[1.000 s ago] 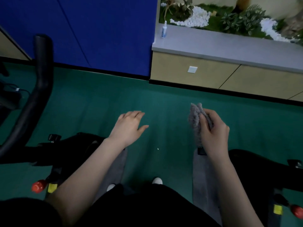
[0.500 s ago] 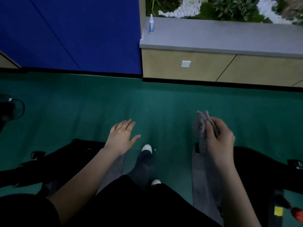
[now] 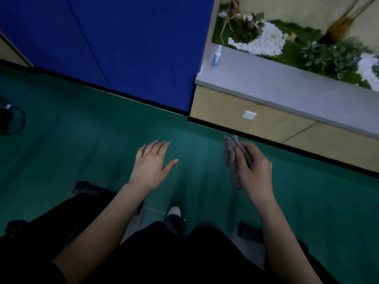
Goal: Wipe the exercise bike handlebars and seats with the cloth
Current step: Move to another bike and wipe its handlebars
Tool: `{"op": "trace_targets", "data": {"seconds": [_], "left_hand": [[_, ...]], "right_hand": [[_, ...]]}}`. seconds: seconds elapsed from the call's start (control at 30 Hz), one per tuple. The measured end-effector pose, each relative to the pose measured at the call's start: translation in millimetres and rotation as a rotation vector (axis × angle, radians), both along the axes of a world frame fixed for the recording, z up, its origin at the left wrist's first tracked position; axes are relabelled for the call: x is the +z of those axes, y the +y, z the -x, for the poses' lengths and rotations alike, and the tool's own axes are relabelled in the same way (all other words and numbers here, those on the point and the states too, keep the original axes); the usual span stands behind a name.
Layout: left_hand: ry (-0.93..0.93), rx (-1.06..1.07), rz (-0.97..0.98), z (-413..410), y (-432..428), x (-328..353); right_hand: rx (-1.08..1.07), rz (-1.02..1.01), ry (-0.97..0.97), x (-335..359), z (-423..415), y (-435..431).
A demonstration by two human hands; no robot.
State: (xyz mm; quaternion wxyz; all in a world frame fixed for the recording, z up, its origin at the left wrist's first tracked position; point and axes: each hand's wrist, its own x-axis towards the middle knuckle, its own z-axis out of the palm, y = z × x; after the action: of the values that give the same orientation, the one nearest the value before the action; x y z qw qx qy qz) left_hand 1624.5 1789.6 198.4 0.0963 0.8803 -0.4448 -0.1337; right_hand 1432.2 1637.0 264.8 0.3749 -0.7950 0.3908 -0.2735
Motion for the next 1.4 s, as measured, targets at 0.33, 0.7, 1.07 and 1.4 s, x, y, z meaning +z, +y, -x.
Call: {"op": "trace_targets", "data": {"seconds": [0.33,0.7,1.07,1.4], "left_hand": [[0.045,0.331,-0.015,-72,-38,-2],[0.035,0.636,0.044,-138,-139,17],[0.057,0.948,-0.001,-205,-109,11],[0.029,1.009,0.011,-353,-64,6]], "right_hand": [[0.224,-0.042,0.035,-11,-116,-109],[0.481,-0.021,0.036,-5,-242,-265],[0.914,0.007,0.06,-15,-406,-222],[0.976,0.015,0.129,-13,-565,-171]]}}
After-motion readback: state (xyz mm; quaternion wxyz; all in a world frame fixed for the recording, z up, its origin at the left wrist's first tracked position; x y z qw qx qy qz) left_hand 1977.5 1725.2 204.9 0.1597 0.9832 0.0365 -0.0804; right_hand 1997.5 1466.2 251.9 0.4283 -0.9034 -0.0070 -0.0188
